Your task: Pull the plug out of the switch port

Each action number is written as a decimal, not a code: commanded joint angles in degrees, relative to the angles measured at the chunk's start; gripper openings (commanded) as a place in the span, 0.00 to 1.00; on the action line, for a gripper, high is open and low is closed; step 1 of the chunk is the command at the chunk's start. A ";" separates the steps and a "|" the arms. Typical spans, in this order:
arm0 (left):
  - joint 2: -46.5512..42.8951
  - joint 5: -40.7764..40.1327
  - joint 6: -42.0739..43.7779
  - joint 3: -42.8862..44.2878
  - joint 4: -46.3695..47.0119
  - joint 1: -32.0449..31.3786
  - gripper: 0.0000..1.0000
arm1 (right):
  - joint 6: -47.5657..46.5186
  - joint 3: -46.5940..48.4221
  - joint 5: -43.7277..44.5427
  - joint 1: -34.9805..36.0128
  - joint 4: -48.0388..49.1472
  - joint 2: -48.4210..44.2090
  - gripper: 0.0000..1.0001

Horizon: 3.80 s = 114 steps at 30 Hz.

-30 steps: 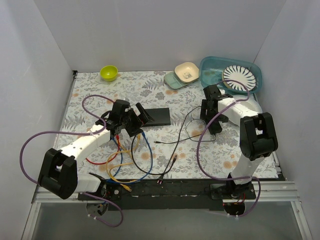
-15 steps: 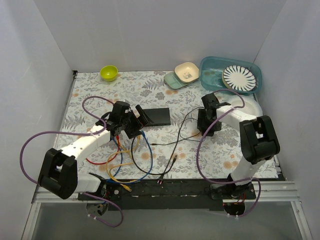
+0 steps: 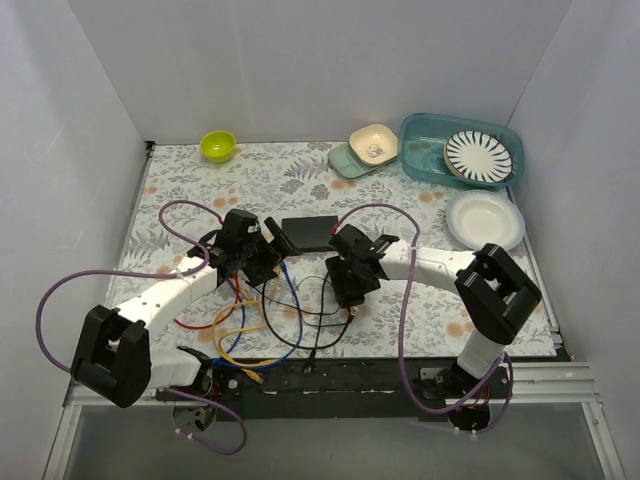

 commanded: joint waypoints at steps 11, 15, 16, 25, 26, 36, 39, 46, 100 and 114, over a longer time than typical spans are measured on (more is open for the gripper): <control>-10.61 -13.99 -5.19 5.92 -11.09 1.52 0.94 | -1.59 11.23 -16.50 9.08 3.66 4.94 0.90; -10.53 -12.68 -5.73 5.47 -8.81 1.70 0.93 | 0.60 9.22 -1.26 9.08 -0.56 -5.84 0.99; -9.92 -10.68 -5.38 5.47 -7.32 1.70 0.90 | 1.30 8.95 1.94 9.00 -1.52 -7.79 0.99; 0.88 6.30 -4.41 3.27 8.75 -4.97 0.51 | 4.73 5.09 22.44 4.61 -7.43 -27.40 0.96; 1.59 7.70 -4.07 3.27 10.08 -6.38 0.46 | 4.73 4.30 23.06 4.34 -6.99 -28.72 0.91; 21.62 18.59 11.75 12.32 12.91 -24.14 0.36 | 5.17 -3.27 21.31 1.97 -4.34 -34.89 0.80; 27.24 16.51 12.29 14.17 9.66 -26.25 0.34 | 4.56 -2.83 21.22 1.44 -4.87 -34.18 0.81; 29.72 -5.34 2.63 10.22 -2.62 -26.78 0.22 | 3.94 -3.71 21.57 -0.23 -4.88 -34.62 0.84; 31.82 -7.84 -1.60 21.29 -2.22 21.82 0.31 | 7.90 17.81 -9.63 -17.63 6.29 10.89 0.66; 46.26 18.16 0.77 22.79 5.86 21.82 0.09 | 9.48 37.25 -17.71 -20.71 1.80 30.77 0.31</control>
